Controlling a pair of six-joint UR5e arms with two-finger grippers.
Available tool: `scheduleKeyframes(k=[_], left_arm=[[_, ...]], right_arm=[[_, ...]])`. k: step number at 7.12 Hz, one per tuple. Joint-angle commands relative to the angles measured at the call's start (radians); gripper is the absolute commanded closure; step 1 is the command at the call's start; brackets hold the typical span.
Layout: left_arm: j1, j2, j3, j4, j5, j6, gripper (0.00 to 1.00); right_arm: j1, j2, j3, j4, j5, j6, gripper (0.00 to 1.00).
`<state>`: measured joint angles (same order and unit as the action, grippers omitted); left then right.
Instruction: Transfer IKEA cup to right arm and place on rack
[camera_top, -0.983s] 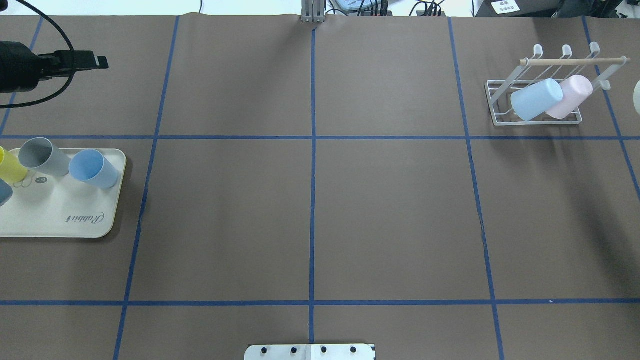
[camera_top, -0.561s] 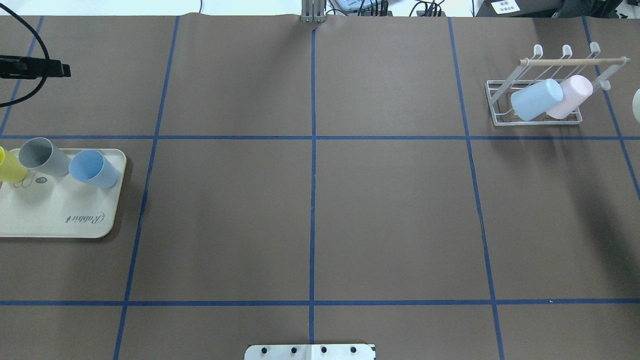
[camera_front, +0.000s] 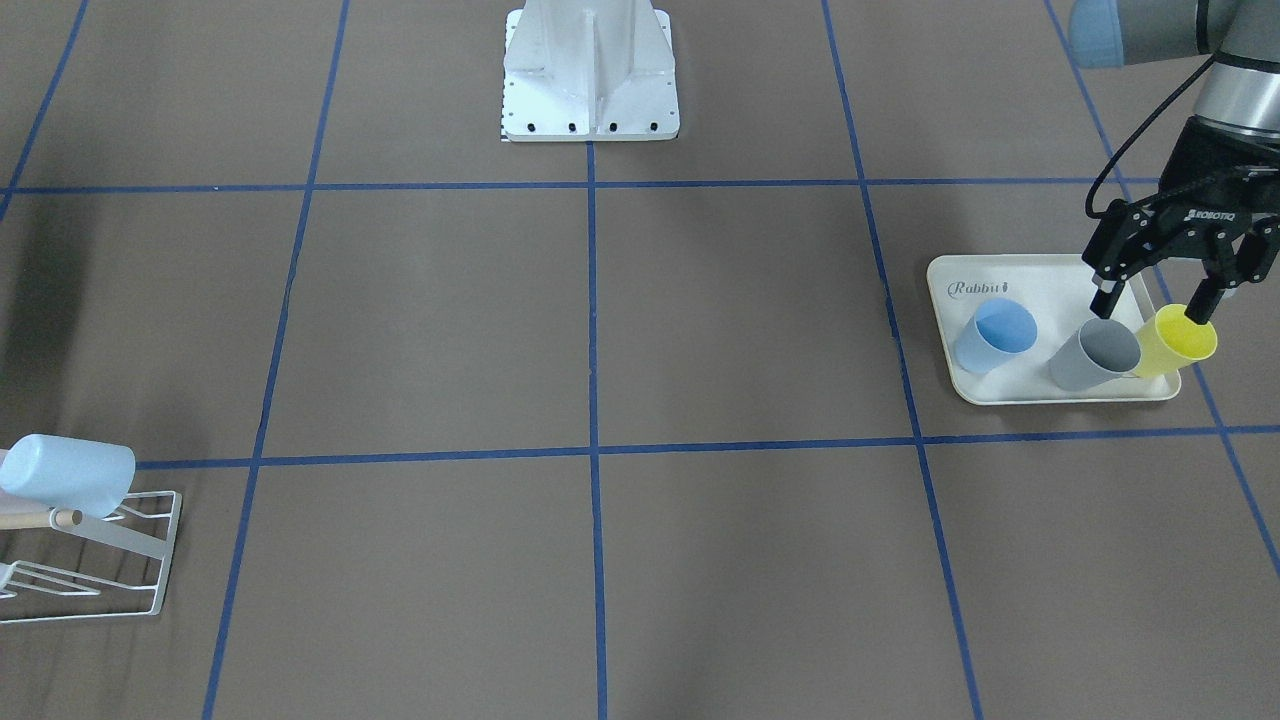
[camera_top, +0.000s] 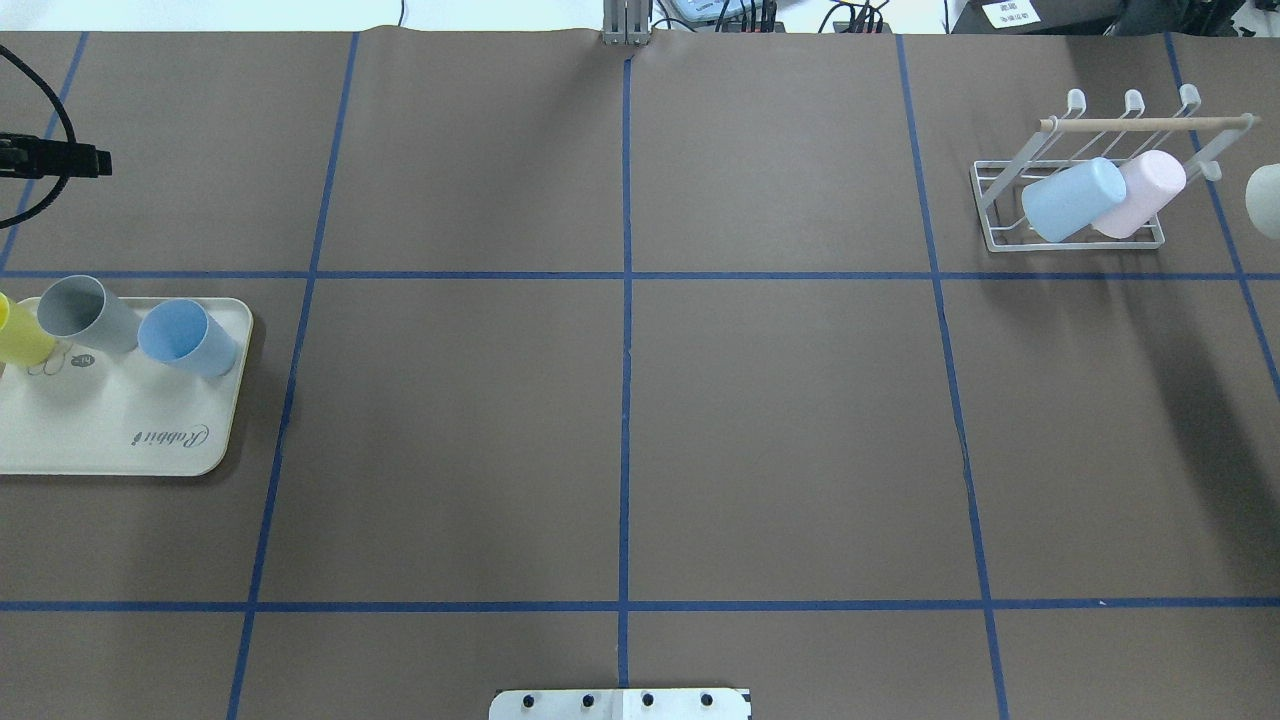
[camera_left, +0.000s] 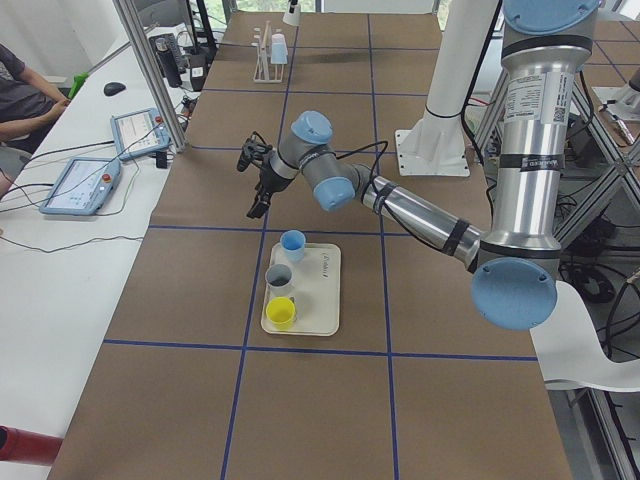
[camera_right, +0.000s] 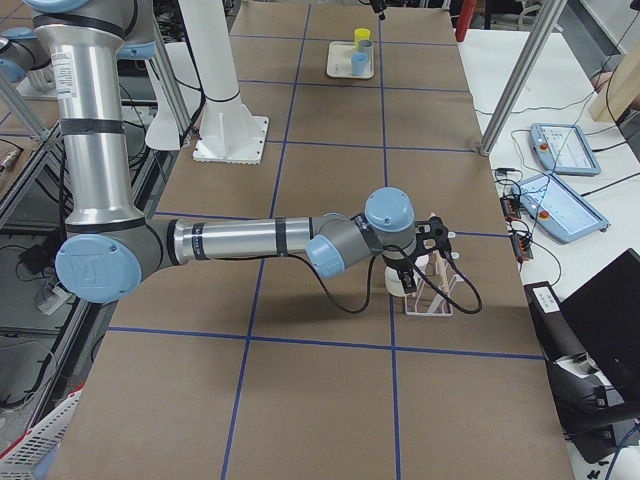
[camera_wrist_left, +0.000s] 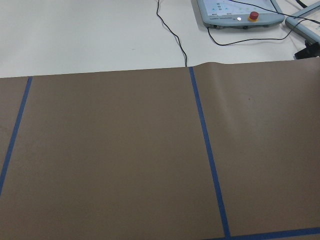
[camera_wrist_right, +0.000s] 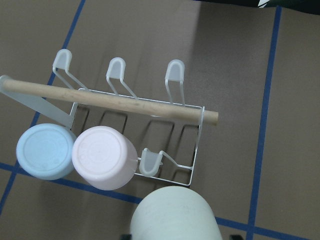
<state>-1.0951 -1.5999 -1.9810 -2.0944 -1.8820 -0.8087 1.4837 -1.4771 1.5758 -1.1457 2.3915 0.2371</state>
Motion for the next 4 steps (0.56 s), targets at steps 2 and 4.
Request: scheduleKeyframes(k=[2,4], left_arm=[[0.003,0.000,0.001,0.001,0.000,-0.004,0.00],[0.004,-0.002,0.001,0.001,0.000,-0.006,0.00]], right_arm=[[-0.005,0.124,-0.019,-0.236,-0.020,-0.137,0.74],[-0.034,0.149,-0.022,-0.298,-0.084,-0.214,0.74]])
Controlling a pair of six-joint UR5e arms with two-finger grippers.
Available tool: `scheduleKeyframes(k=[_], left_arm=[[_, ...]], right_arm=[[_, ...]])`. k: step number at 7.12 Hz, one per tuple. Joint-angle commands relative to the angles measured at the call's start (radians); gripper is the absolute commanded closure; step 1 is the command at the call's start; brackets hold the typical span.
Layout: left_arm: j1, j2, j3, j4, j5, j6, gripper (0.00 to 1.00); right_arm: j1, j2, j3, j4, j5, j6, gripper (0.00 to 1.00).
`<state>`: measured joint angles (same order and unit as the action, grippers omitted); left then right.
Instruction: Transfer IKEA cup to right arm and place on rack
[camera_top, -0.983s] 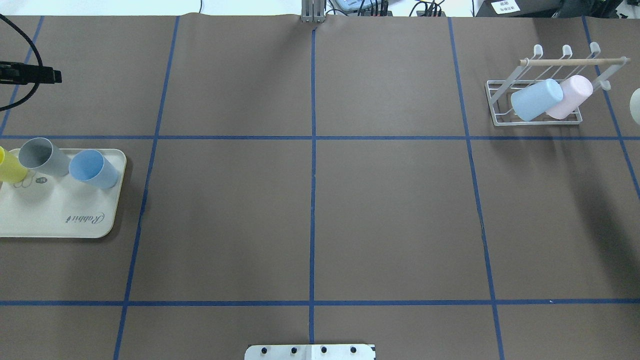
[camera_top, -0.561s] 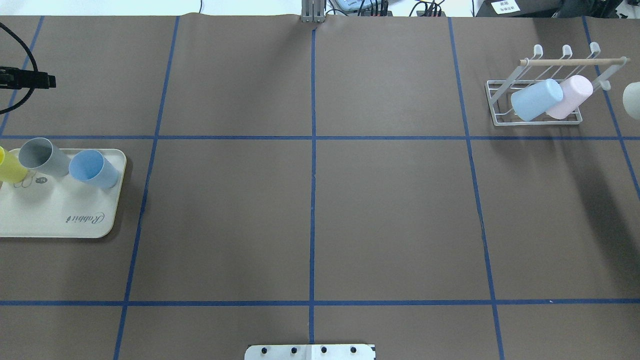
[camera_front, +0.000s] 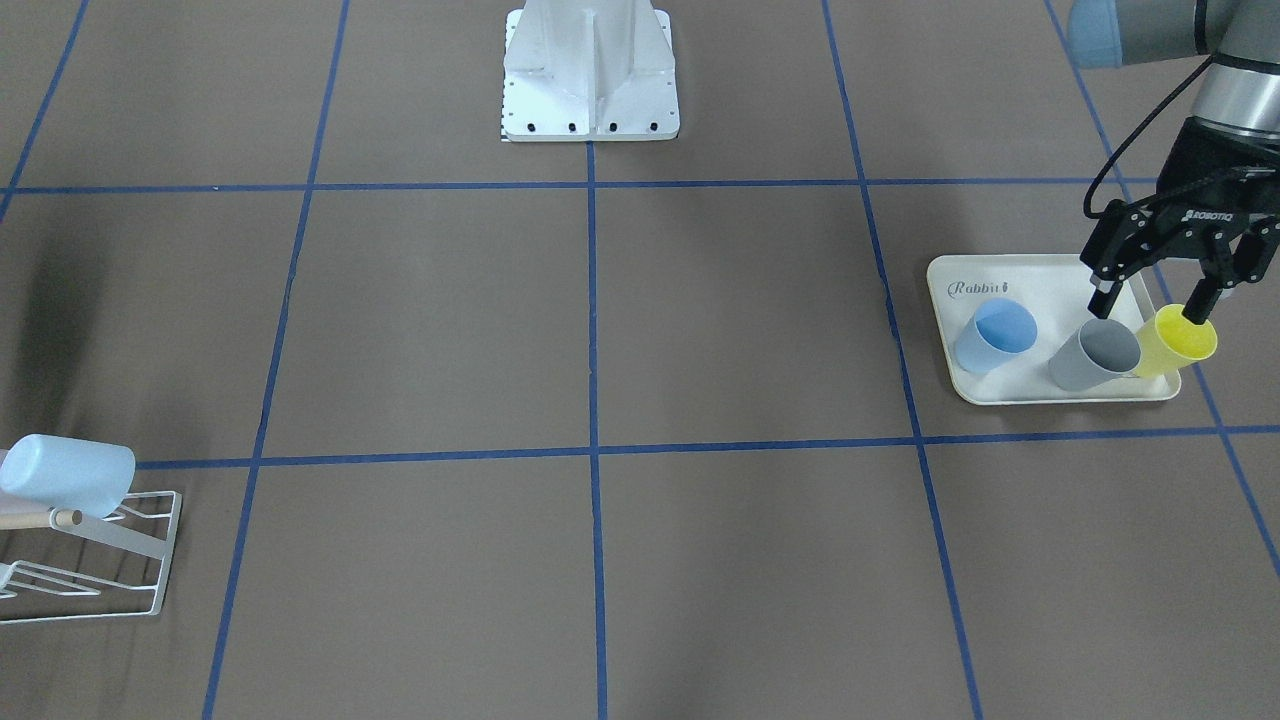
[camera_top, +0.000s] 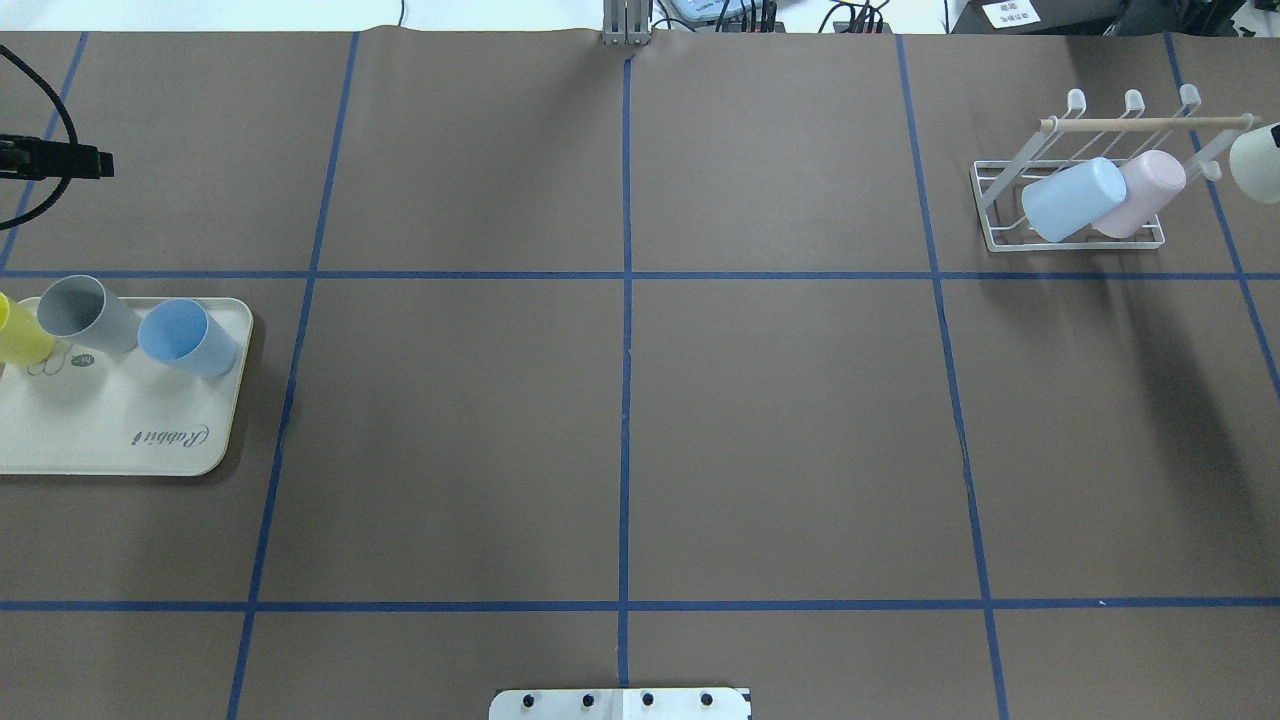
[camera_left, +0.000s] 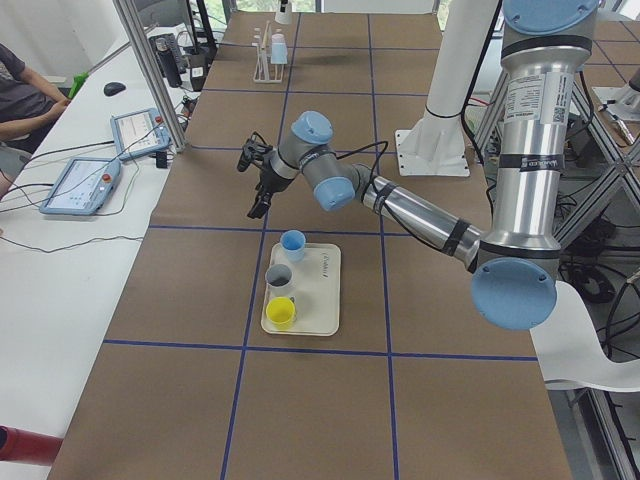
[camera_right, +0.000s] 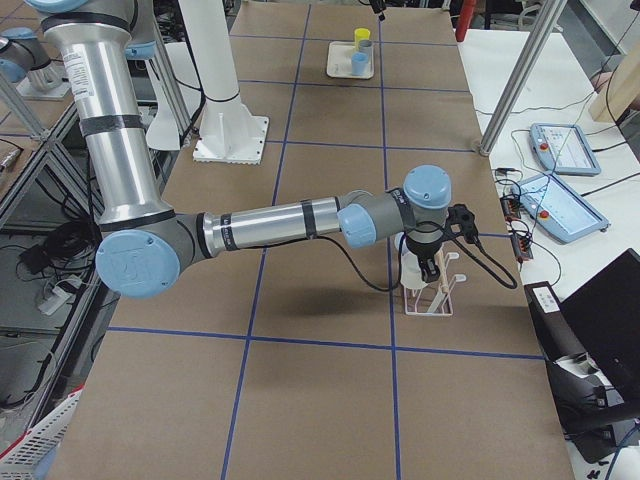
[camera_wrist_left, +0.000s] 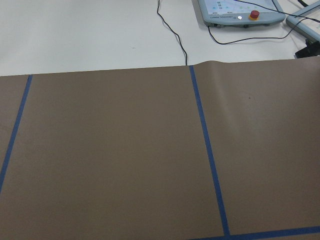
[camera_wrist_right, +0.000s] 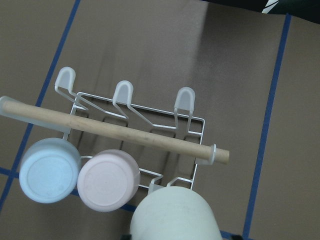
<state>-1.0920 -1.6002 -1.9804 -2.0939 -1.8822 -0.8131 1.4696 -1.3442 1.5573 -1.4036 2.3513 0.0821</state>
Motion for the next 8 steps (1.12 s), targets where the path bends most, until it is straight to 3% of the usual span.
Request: scheduleKeyframes(k=[1,8], left_arm=[[0.003,-0.001,0.000,0.000,0.000,-0.001,0.00],[0.003,-0.006,-0.001,0.000,0.000,-0.001,0.00]], right_arm=[[-0.031,0.022,-0.028,-0.038,-0.053,-0.062,0.74],[-0.060,0.066,-0.085,-0.040,-0.049,-0.061,0.74]])
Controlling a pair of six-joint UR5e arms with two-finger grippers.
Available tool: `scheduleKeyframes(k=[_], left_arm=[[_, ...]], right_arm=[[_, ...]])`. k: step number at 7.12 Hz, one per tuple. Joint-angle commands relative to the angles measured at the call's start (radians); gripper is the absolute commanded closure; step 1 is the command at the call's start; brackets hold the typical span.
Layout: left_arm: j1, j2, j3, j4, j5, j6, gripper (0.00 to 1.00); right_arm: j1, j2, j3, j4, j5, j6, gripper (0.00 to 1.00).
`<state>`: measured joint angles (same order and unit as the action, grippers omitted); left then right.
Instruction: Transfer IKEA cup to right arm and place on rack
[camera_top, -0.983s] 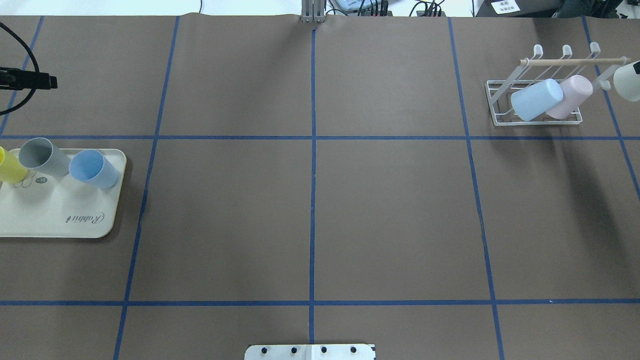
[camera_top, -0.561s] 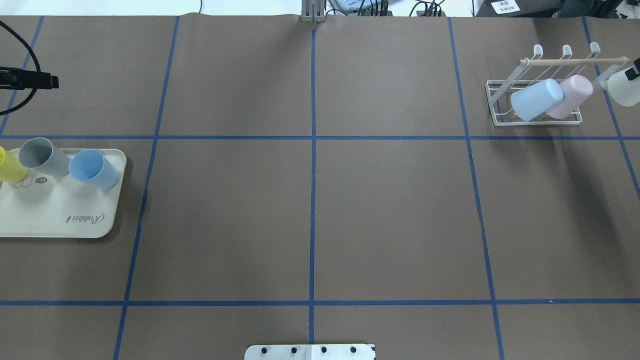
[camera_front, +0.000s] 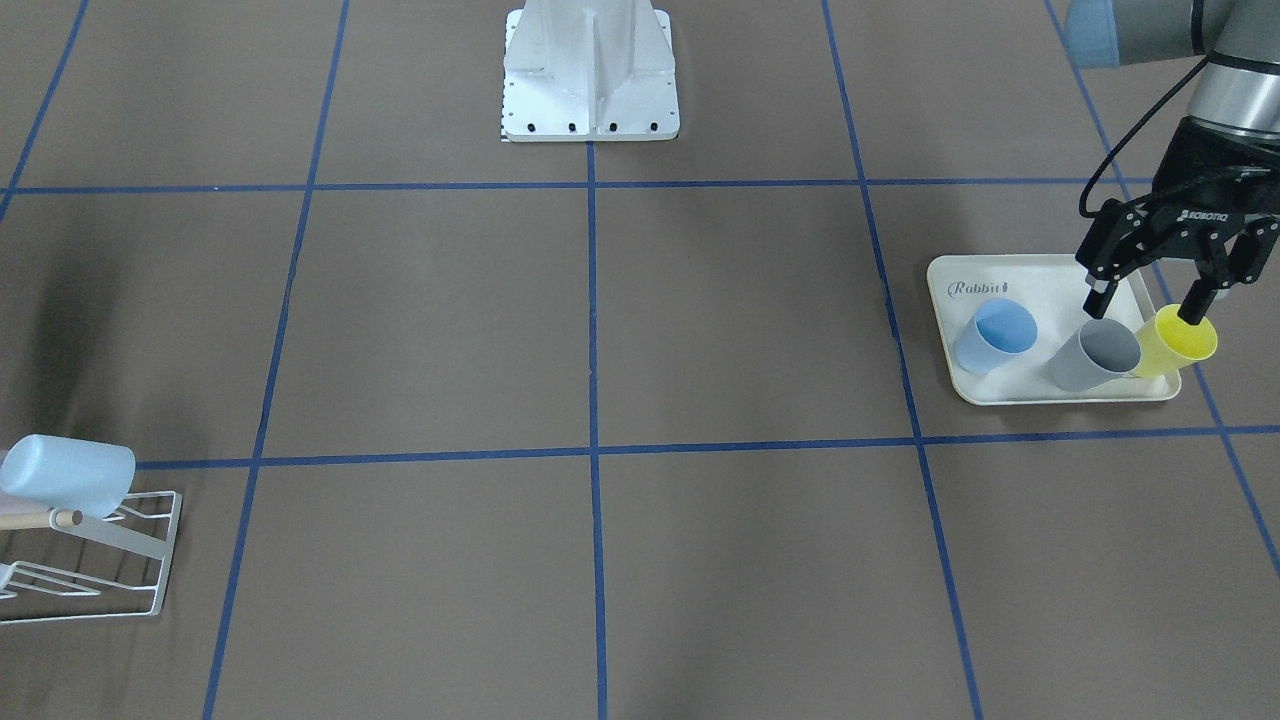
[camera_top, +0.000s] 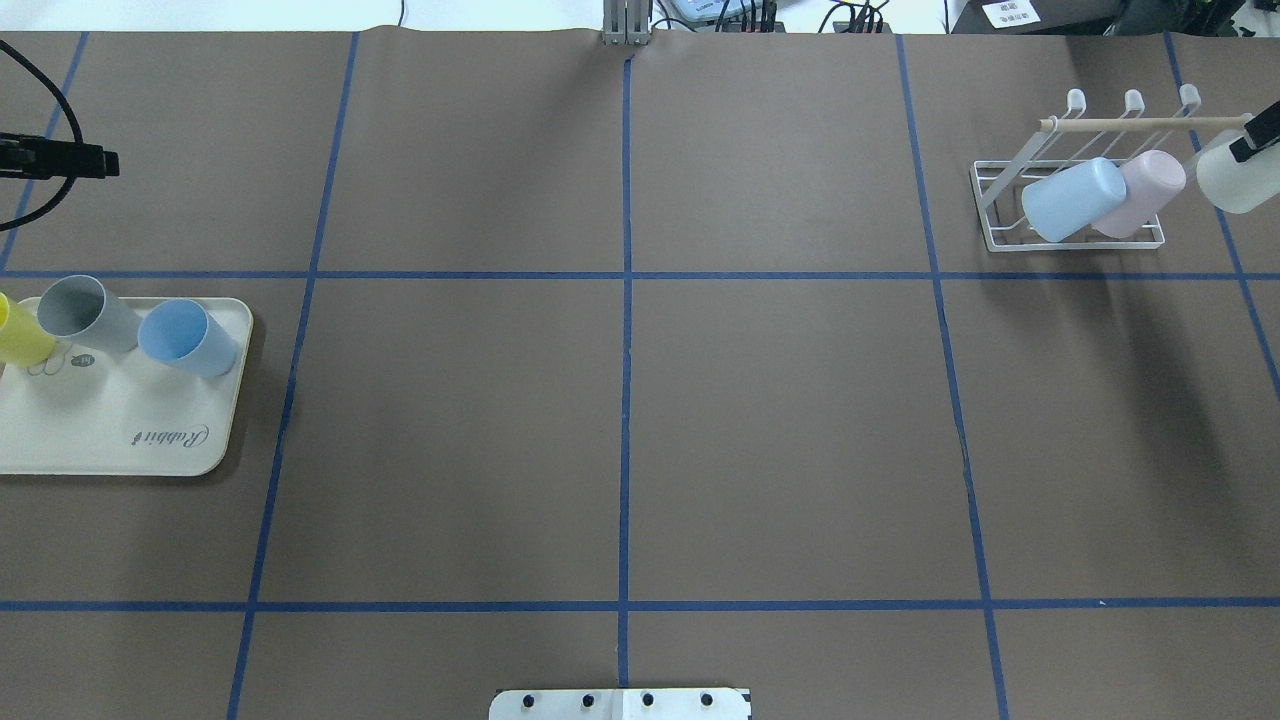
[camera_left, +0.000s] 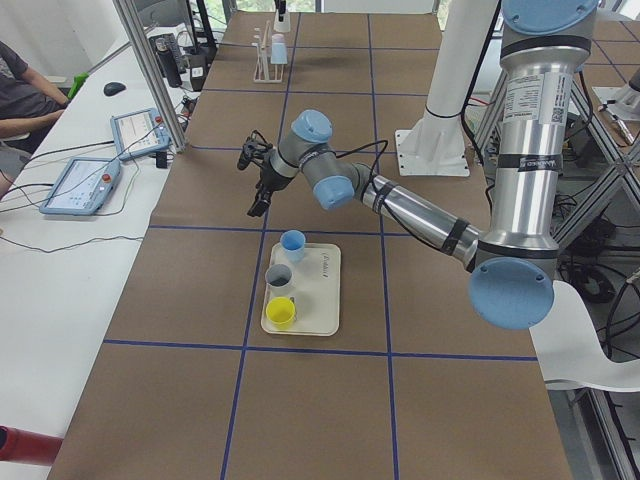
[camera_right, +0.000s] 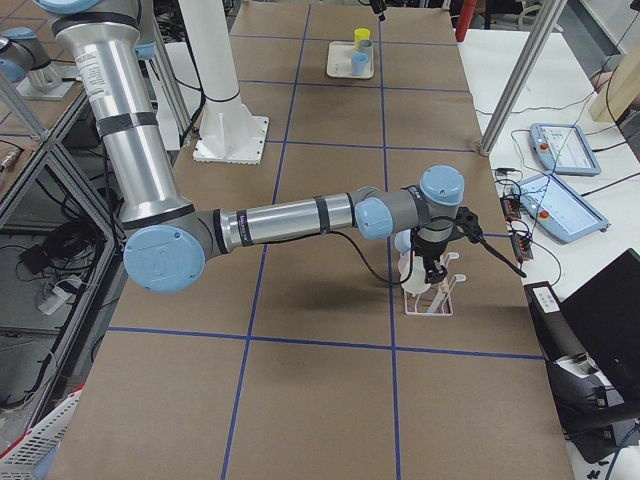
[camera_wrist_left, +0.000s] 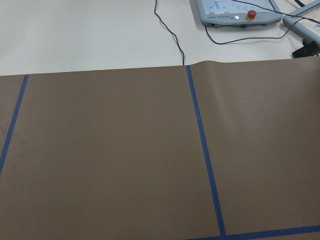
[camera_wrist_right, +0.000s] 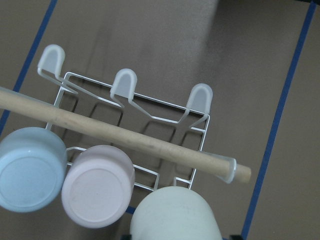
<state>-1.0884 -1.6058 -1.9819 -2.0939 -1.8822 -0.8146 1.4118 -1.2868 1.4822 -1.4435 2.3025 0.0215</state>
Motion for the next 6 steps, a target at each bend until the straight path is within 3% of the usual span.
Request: scheduleKeyframes(k=[1,6], left_arm=[[0.001,0.000,0.000,0.000,0.000,0.000,0.00],[0.001,-0.003,0.000,0.000,0.000,-0.002,0.00]], right_arm=[[-0.005,0.015,-0.011,0.000,0.000,0.000,0.74],[-0.019,0.024,-0.039,0.002,-0.005,0.000,0.74]])
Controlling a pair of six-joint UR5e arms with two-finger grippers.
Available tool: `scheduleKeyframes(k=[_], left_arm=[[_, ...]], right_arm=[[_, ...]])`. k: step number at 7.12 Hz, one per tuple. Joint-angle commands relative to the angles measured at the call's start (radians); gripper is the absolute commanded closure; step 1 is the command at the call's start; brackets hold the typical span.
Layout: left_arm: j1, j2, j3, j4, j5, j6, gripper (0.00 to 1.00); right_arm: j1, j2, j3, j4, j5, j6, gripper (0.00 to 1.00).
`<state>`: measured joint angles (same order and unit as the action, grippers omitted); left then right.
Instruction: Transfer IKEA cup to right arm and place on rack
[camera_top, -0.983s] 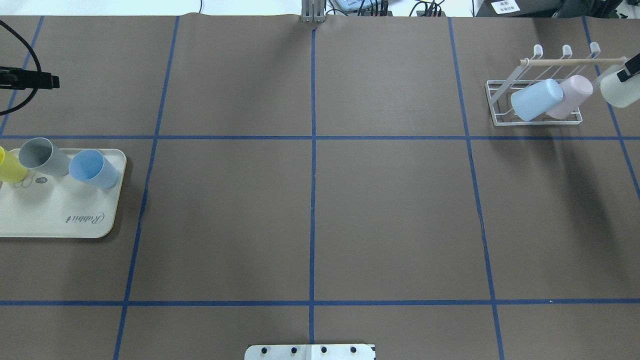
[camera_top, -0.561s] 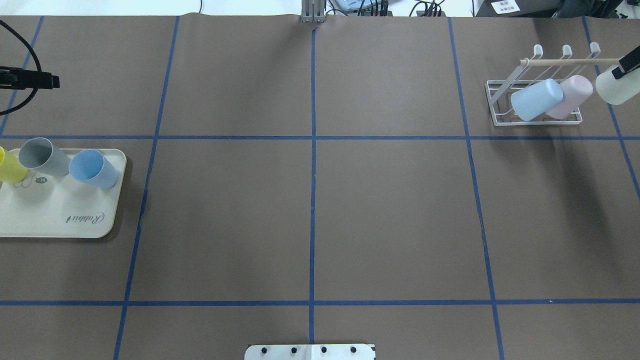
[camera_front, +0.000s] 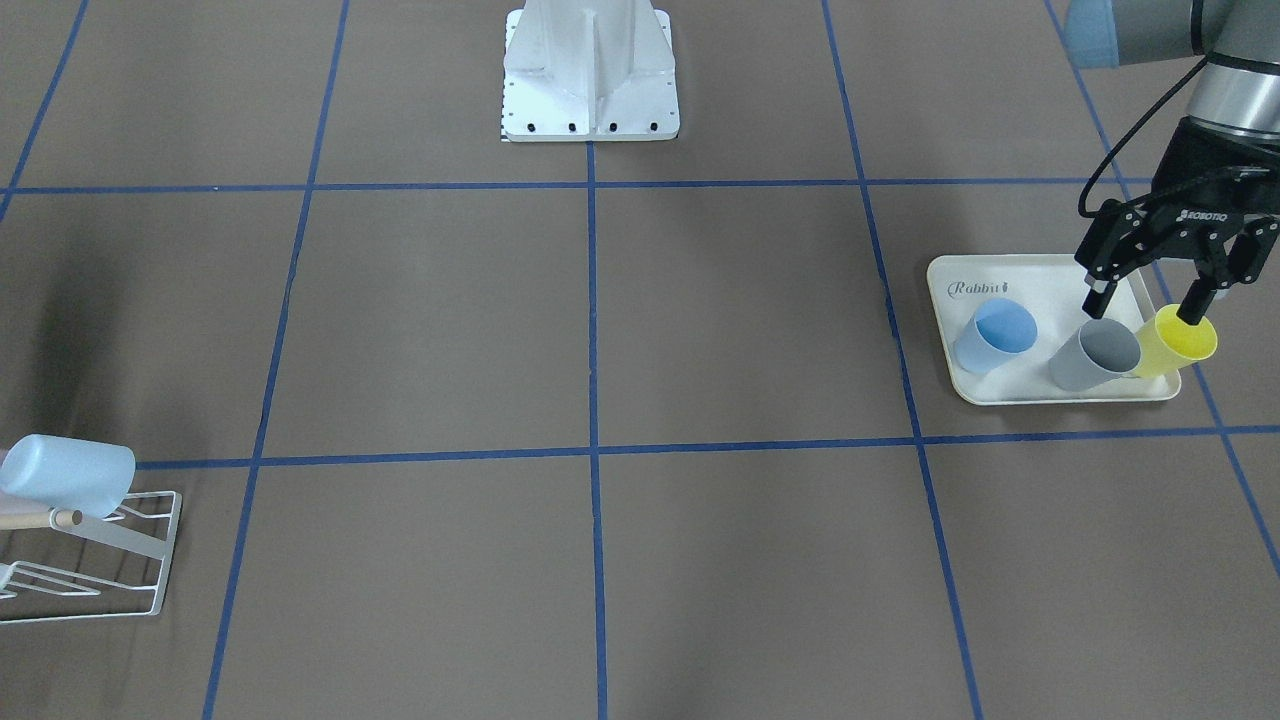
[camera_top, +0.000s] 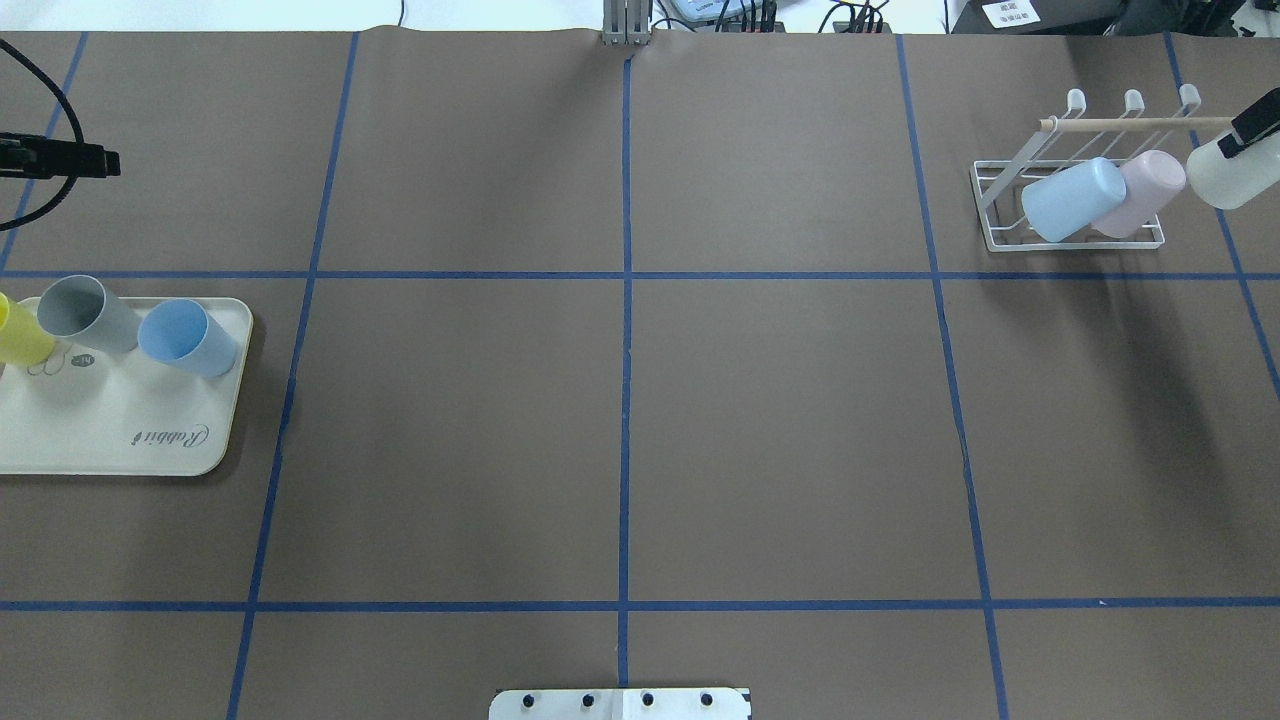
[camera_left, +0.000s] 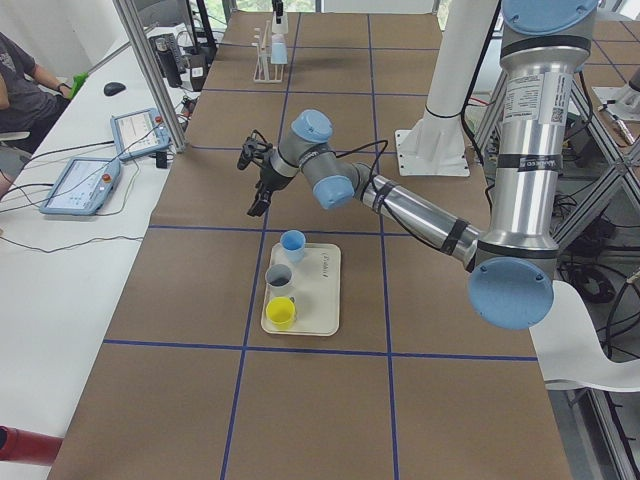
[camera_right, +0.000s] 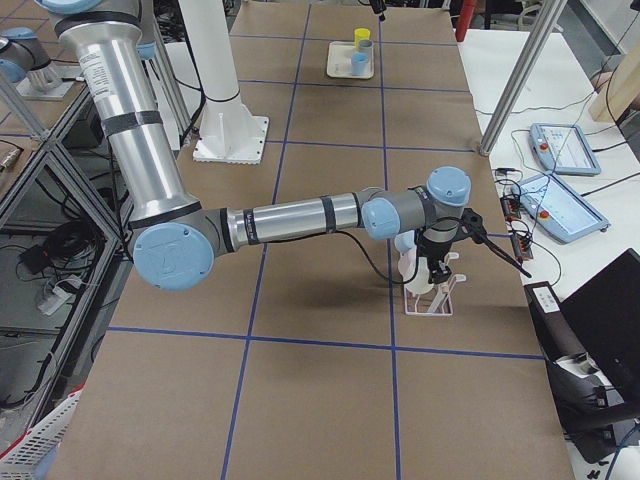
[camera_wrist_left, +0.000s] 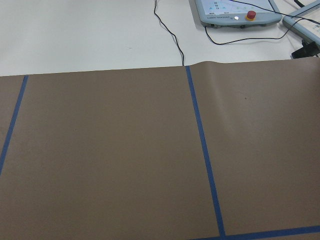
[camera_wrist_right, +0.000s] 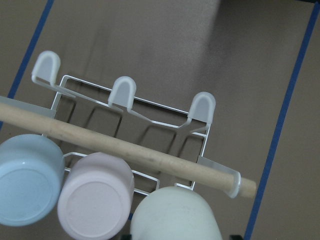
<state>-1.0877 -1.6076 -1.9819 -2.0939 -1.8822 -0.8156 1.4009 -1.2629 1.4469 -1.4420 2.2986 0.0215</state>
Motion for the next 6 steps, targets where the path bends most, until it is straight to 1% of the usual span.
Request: scheduleKeyframes(k=[1,2,4,5,6], left_arm=[[0.000,-0.002,0.000,0.000,0.000,0.000,0.00],[0.000,-0.002,-0.002,0.000,0.000,-0.002,0.00],[0.000,-0.003,-0.008,0.000,0.000,-0.028,0.00],[0.000,-0.003,-0.009,0.000,0.000,-0.030,0.00],[0.000,-0.003,-0.009,0.000,0.000,-0.030,0.00]], right_arm=[[-0.013,0.003,-0.008,0.000,-0.002,-0.002,0.74],[-0.016,0.005,-0.014,0.000,-0.010,-0.002,0.74],[-0.040,0.007,-0.016,0.000,-0.053,-0.002,0.73],[-0.042,0.010,-0.023,0.000,-0.051,-0.003,0.71],[-0.043,0.035,-0.057,-0.001,-0.047,-0.003,0.57]])
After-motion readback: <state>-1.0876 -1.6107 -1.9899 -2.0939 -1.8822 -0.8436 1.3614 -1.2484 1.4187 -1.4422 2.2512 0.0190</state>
